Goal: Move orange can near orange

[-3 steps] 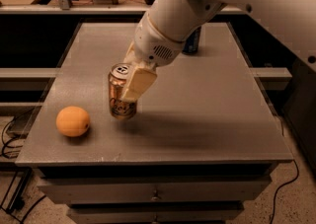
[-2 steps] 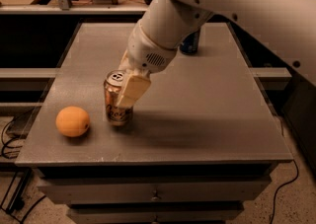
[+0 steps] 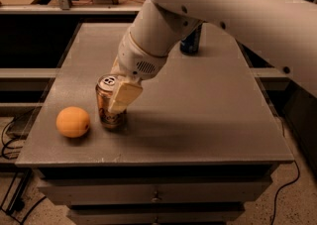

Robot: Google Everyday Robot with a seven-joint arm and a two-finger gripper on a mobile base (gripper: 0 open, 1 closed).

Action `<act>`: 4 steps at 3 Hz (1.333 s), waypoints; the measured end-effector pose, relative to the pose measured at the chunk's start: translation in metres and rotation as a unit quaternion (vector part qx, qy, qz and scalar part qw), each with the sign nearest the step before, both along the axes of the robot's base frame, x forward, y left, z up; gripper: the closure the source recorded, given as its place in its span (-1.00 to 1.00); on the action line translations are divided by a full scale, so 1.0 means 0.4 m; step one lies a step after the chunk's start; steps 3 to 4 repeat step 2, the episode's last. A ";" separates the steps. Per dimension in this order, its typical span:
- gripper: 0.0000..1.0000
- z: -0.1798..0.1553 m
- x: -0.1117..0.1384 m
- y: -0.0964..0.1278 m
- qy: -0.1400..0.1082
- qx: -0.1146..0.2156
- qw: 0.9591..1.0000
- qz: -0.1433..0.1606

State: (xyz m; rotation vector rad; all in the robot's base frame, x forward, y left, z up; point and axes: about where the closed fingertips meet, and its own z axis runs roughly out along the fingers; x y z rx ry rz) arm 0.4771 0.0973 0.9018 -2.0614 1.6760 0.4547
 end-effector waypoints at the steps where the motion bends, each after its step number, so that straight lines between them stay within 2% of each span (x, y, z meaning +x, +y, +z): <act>1: -1.00 0.000 -0.001 0.000 0.000 -0.001 1.000 0.001; 4: -1.00 0.000 -0.001 0.000 0.000 -0.001 1.000 0.001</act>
Offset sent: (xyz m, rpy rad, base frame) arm -0.0005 0.0001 0.0001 -0.0014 -0.0002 0.0011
